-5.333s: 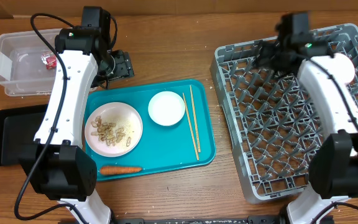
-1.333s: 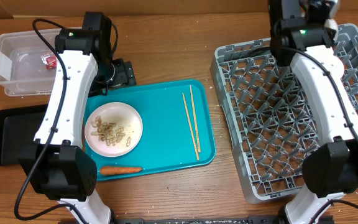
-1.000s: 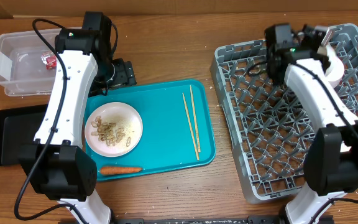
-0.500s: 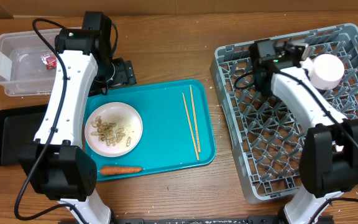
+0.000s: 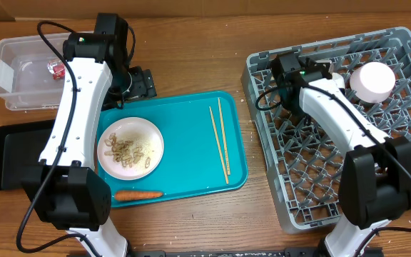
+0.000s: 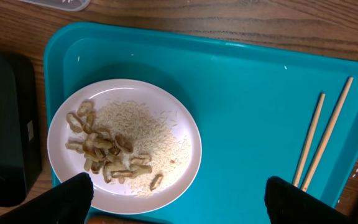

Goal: Sort waste into correct bins and load items into the dishwasher
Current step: 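Carry the white bowl into the rack's upper middle and release, then move right gripper to the wooden chopsticks and grasp one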

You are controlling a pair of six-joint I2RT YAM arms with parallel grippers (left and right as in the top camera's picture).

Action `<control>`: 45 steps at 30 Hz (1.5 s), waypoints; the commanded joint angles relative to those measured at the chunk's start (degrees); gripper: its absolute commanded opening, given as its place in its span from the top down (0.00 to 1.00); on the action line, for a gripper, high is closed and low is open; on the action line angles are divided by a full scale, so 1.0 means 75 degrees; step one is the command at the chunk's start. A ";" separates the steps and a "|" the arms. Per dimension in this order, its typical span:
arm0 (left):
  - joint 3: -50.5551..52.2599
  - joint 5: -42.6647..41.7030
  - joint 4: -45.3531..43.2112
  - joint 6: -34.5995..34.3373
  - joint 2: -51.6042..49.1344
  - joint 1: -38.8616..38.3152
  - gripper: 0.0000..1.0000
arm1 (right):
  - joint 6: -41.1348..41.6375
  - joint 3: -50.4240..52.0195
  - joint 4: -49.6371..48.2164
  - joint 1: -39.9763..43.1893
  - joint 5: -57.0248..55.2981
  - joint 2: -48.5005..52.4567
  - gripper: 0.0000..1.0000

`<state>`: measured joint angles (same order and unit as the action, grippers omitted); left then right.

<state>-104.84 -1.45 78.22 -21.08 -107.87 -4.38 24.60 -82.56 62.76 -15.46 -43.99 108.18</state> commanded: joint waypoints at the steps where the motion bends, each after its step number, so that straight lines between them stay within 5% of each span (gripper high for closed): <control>1: 0.0003 0.0047 -0.0006 -0.0105 0.0023 0.0038 0.10 | -0.0755 -0.0857 -0.0058 0.0012 0.1384 -0.0664 0.12; 7: 0.0003 0.0047 -0.0003 -0.0105 0.0023 0.0038 0.06 | -0.2369 -0.1979 -0.0006 -0.0119 0.5458 -0.1172 0.15; 11: 0.0003 0.0047 -0.0009 -0.0108 0.0023 0.0038 0.05 | -0.2375 -0.1999 -0.0047 -0.0414 0.7624 -0.1172 0.22; 21: 0.0003 0.0050 -0.0006 -0.0108 0.0023 0.0038 0.05 | -0.2486 -0.1883 0.0102 -0.1947 0.7734 -0.0131 0.26; 33: 0.0015 0.0303 0.0079 -0.0119 0.0023 0.0076 0.06 | -0.2486 -0.1734 -0.0105 -0.2477 0.7734 0.1422 0.31; 45: 0.0015 0.0105 0.0580 -0.0507 0.0023 0.1600 0.05 | -0.2486 -0.1620 -0.0437 -0.2573 0.7388 0.2311 0.31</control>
<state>-104.81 0.27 82.35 -23.66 -107.87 5.58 6.20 -95.81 60.03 -34.65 12.84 124.53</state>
